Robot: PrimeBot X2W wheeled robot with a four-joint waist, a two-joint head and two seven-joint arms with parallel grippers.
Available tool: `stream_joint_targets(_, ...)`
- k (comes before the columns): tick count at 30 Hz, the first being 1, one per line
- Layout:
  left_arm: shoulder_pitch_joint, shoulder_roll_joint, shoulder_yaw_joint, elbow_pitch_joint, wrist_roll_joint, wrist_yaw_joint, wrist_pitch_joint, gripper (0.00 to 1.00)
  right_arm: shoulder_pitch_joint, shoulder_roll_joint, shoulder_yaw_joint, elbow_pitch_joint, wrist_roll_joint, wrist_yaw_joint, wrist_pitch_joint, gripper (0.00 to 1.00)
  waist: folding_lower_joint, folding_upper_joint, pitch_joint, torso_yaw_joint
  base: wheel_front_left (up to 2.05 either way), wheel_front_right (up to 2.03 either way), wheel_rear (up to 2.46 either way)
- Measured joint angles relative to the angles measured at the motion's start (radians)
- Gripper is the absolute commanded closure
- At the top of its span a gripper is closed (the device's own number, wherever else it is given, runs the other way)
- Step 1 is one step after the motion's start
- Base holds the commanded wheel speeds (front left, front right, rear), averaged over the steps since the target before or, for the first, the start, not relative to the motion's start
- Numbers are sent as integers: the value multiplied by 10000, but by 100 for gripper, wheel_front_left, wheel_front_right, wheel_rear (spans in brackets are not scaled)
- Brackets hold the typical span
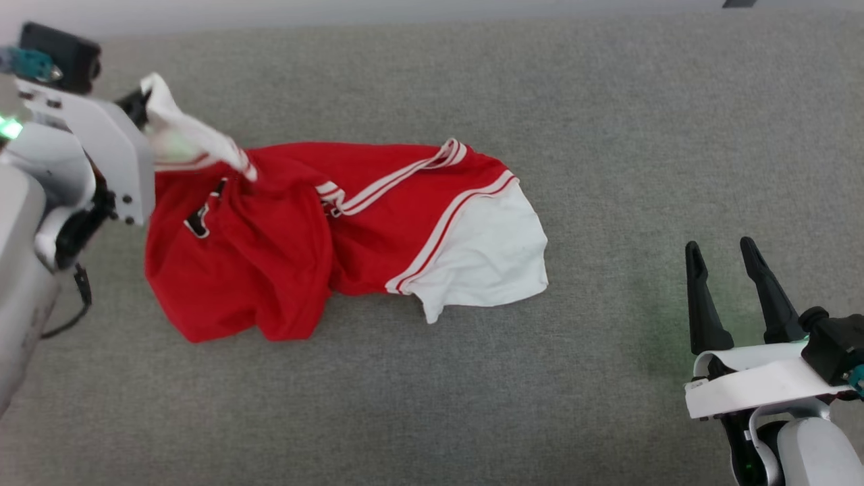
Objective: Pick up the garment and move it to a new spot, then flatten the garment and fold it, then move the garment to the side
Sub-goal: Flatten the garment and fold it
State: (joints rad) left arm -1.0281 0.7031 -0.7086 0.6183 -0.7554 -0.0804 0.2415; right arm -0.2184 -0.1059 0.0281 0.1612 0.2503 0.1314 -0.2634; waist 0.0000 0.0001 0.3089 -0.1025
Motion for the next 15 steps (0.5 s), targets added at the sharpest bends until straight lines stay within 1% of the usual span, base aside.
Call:
stream_joint_targets(2,-235,-138,-31,510,180,2,-337,99,-2,17,23,4,-23,0,-2,0,0,0,118,-71,0,0,0)
stream_joint_targets(5,-568,-389,-4,1313,328,54,-859,100,-61,42,42,-8,-40,0,-4,0,0,0,281,-165,0,0,0)
stream_joint_targets(8,-907,-631,63,2205,334,105,-1028,100,-157,71,90,-23,-48,0,-6,0,0,0,428,-257,0,0,0)
stream_joint_targets(12,-1256,-897,148,3258,345,349,-1354,100,-215,138,148,-23,-73,0,-6,0,0,0,598,-369,0,0,0)
stream_joint_targets(13,-1328,-951,153,3534,347,399,-1363,81,-228,146,163,-13,-73,0,-4,0,0,0,630,-393,0,0,0)
stream_joint_targets(14,-1361,-991,150,3766,343,391,-1381,68,-244,157,174,-10,-73,0,-4,0,0,0,659,-418,0,0,0)
stream_joint_targets(15,-1364,-1055,192,4002,274,351,-1417,71,-265,167,186,6,-73,0,-6,0,0,0,682,-442,0,0,0)
